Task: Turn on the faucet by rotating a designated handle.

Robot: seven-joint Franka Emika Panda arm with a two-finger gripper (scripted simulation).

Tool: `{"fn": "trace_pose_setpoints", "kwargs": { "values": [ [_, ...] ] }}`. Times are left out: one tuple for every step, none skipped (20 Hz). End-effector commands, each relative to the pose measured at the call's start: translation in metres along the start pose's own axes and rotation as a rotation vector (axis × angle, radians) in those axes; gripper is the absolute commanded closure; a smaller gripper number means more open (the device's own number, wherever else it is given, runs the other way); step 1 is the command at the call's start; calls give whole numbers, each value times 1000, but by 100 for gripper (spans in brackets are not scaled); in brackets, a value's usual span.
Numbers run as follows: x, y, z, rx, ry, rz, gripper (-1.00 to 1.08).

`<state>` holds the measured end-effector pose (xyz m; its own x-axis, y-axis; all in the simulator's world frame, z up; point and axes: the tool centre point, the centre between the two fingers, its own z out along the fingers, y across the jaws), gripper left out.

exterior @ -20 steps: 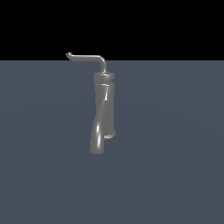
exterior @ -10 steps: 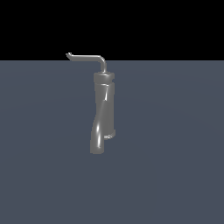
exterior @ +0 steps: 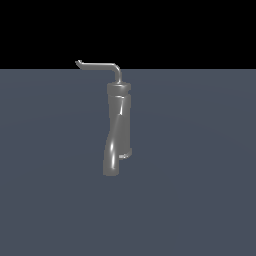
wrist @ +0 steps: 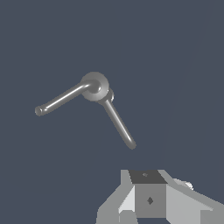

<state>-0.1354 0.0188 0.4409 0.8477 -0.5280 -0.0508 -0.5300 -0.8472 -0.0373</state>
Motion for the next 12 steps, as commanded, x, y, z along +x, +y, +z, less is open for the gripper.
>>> {"fn": "trace_pose_setpoints", "kwargs": {
  "values": [
    [7,-9,5,2,-2,59,108],
    [10,-13,8,3,-2,83,108],
    [13,-17,10,3,-3,106,108],
    [15,-20,12,3,-3,129,108],
    [18,-24,14,4,-3,153,108],
    [21,-28,17,4,-3,176,108],
    [23,-31,19,4,-4,200,108],
    [26,-35,22,4,-4,223,108],
    [29,-39,25,4,-4,246,108],
    [31,-43,27,4,-4,270,108],
    [34,-46,30,3,-3,293,108],
    [36,-50,33,3,-3,317,108]
  ]
}}
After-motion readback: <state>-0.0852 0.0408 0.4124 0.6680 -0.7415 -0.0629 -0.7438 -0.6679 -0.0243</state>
